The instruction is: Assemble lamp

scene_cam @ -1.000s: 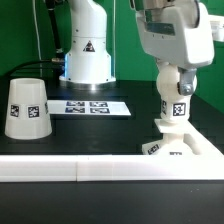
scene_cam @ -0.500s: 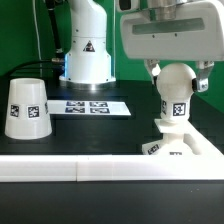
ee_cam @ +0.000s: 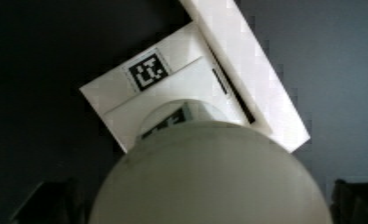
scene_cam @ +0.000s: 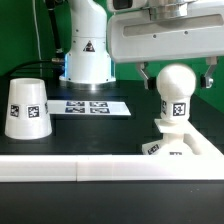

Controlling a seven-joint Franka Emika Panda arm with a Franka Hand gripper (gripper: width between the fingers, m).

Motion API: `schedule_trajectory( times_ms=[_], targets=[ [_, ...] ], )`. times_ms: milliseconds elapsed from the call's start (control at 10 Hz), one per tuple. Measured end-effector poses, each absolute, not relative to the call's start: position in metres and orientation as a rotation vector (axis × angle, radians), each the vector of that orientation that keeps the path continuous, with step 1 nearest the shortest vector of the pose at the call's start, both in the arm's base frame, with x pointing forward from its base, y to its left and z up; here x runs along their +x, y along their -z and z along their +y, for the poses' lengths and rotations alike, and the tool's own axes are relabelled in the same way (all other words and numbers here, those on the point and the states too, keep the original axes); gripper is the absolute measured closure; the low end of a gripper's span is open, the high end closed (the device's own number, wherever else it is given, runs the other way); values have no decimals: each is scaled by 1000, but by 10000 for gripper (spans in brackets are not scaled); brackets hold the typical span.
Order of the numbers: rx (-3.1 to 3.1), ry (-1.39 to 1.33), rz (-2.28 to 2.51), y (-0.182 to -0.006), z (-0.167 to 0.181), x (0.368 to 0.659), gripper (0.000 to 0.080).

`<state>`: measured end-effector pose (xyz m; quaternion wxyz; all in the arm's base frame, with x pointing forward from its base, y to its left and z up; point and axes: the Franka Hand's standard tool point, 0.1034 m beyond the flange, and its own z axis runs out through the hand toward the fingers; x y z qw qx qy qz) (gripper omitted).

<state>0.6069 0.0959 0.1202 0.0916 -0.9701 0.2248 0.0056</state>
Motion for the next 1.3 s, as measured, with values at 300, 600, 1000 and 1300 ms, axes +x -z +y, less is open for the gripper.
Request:
schedule_trajectory(
  times_ms=[300, 600, 1000, 1300],
  targets=[
    [-2974, 26, 252, -122, 94, 609, 101],
    [-2992, 48, -42, -121, 91, 608, 101],
    [-2954, 104, -720, -122, 89, 611, 101],
    [-2901, 98, -996, -120, 92, 610, 101]
  ],
)
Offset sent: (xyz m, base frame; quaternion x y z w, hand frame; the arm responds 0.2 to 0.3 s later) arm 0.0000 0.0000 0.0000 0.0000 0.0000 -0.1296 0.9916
